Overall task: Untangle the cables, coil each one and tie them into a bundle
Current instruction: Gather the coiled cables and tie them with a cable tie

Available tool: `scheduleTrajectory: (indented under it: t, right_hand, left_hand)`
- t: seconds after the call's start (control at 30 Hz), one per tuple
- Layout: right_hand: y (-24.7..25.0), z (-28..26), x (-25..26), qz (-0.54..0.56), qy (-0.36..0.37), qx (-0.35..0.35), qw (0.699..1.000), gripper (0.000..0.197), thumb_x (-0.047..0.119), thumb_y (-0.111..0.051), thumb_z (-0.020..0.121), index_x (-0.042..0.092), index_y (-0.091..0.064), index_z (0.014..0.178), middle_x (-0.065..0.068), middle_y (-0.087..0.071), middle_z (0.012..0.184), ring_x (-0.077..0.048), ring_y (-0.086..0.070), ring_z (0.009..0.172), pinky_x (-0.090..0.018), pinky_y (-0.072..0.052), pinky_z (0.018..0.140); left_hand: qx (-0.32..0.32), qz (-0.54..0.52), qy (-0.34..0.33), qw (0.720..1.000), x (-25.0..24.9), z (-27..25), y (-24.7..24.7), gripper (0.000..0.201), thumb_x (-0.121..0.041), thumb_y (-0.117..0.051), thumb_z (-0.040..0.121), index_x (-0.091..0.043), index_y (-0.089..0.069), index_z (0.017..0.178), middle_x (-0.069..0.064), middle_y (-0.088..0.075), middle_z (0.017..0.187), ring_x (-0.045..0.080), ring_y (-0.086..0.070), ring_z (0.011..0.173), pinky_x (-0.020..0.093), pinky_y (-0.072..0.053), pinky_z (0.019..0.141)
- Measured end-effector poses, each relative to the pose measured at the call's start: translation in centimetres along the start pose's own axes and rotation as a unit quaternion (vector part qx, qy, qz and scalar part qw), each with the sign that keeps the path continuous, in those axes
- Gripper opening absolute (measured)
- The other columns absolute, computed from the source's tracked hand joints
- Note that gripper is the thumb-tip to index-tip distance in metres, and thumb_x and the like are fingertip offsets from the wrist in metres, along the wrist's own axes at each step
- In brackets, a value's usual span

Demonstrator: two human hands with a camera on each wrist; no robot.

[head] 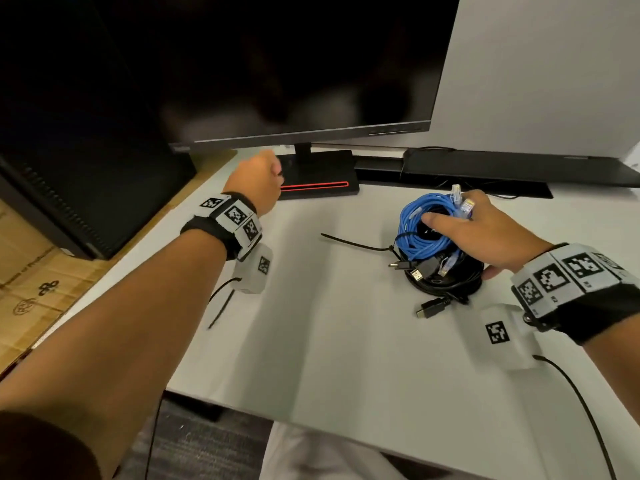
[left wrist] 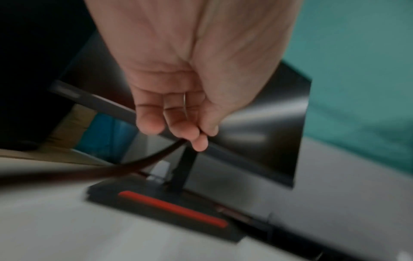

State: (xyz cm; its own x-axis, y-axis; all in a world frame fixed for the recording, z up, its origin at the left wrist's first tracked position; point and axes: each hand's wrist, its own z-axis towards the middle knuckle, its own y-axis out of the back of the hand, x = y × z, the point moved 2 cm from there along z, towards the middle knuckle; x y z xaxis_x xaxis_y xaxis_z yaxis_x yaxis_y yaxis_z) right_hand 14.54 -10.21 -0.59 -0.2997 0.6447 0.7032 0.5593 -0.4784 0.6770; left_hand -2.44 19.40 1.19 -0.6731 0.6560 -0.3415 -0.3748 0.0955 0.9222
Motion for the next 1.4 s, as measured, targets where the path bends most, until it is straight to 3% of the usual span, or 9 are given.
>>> scheduleTrajectory:
  t: [0.13, 0.23, 0.33, 0.47, 0.63, 0.73, 0.87, 1.03, 1.4]
  right_hand:
    - [0.4, -1.3, -0.1, 0.009, 0.015, 0.023, 1.0, 0.118, 0.081, -0.059, 0.062, 0.027, -0.01, 0.155, -0.007, -0.036, 0.155, -0.029, -0.047, 0.133, -0.042, -0.048, 0.093]
    - [1.2, -3.0, 0.2, -0.038, 0.069, -0.06, 0.995, 0.126, 0.08, -0.058, 0.058, 0.018, -0.011, 0.157, -0.009, -0.021, 0.162, -0.028, -0.023, 0.147, -0.045, -0.029, 0.114]
    - [2.4, -5.2, 2.1, -0.064, 0.217, -0.24, 0.944, 0.086, 0.062, -0.07, 0.076, 0.016, -0.044, 0.145, -0.007, -0.053, 0.13, -0.026, -0.044, 0.126, -0.036, -0.04, 0.099]
    - [1.5, -6.4, 5.6, -0.081, 0.297, -0.073, 0.949, 0.051, 0.05, -0.068, 0.083, 0.018, -0.065, 0.124, 0.009, -0.063, 0.07, -0.008, -0.061, 0.071, -0.025, -0.051, 0.074]
    - [-1.0, -5.4, 6.5, -0.155, 0.296, 0.015, 0.942, 0.019, 0.029, -0.067, 0.092, 0.011, -0.072, 0.088, 0.001, -0.067, 0.07, -0.011, -0.059, 0.064, -0.039, -0.055, 0.086]
    - [-1.3, -5.2, 6.6, -0.136, 0.314, 0.014, 0.939, 0.021, 0.021, -0.061, 0.096, 0.004, -0.069, 0.087, -0.009, -0.068, 0.077, -0.016, -0.059, 0.066, -0.035, -0.053, 0.071]
    - [-0.3, -4.7, 7.6, -0.137, 0.341, 0.014, 0.93, 0.017, 0.016, -0.055, 0.099, 0.004, -0.06, 0.089, -0.009, -0.064, 0.085, -0.026, -0.058, 0.082, -0.04, -0.05, 0.078]
    - [0.8, -4.0, 8.8, -0.151, 0.364, 0.039, 0.918, 0.013, 0.009, -0.052, 0.098, 0.005, -0.063, 0.093, -0.008, -0.063, 0.084, -0.024, -0.058, 0.08, -0.037, -0.047, 0.074]
    - [2.4, -2.7, 8.2, -0.057, 0.361, 0.054, 0.929, 0.015, 0.017, -0.061, 0.097, 0.009, -0.072, 0.089, 0.0, -0.064, 0.071, 0.002, -0.048, 0.049, -0.008, -0.039, 0.051]
  left_hand:
    - [-0.088, -0.246, -0.04, 0.964, -4.5, -2.1, 3.4, 0.02, -0.024, -0.052, 0.101, -0.016, -0.066, 0.089, 0.001, -0.069, 0.073, 0.016, -0.067, 0.062, 0.032, -0.053, 0.061]
    - [-0.124, -0.333, -0.071, 0.932, -7.0, -4.3, 5.4, 0.018, -0.024, -0.054, 0.102, -0.018, -0.069, 0.093, -0.002, -0.072, 0.083, 0.015, -0.071, 0.067, 0.025, -0.052, 0.06]
    - [-0.173, -0.369, -0.103, 0.907, -8.7, -6.7, 6.4, 0.023, -0.026, -0.056, 0.101, -0.013, -0.074, 0.093, -0.004, -0.074, 0.085, 0.012, -0.073, 0.068, 0.03, -0.057, 0.063]
    - [-0.177, -0.386, -0.122, 0.897, -11.2, -9.2, 6.4, 0.018, -0.027, -0.054, 0.102, -0.023, -0.071, 0.096, -0.005, -0.072, 0.087, 0.008, -0.072, 0.073, 0.03, -0.058, 0.069]
    - [-0.233, -0.405, -0.142, 0.873, -11.9, -11.7, 6.0, 0.014, -0.023, -0.054, 0.102, -0.027, -0.068, 0.101, -0.004, -0.072, 0.089, 0.005, -0.072, 0.075, 0.029, -0.059, 0.068]
    - [-0.254, -0.423, -0.139, 0.859, -11.3, -12.1, 5.8, 0.016, -0.021, -0.057, 0.1, -0.018, -0.071, 0.107, -0.002, -0.072, 0.091, 0.008, -0.072, 0.078, 0.027, -0.059, 0.064]
    - [-0.176, -0.403, -0.109, 0.891, -10.6, -11.2, 4.4, 0.027, -0.022, -0.066, 0.095, -0.014, -0.065, 0.121, 0.0, -0.069, 0.101, 0.013, -0.069, 0.09, 0.036, -0.06, 0.075]
    - [0.014, -0.409, -0.092, 0.908, -12.3, -11.9, 0.6, 0.019, -0.024, -0.065, 0.096, -0.011, -0.068, 0.109, 0.002, -0.067, 0.077, 0.005, -0.06, 0.064, 0.032, -0.055, 0.051]
    - [-0.033, -0.492, -0.102, 0.864, -13.3, -11.2, 1.0, 0.008, -0.015, -0.066, 0.094, -0.013, -0.074, 0.094, 0.013, -0.068, 0.075, 0.016, -0.057, 0.062, 0.038, -0.053, 0.05]
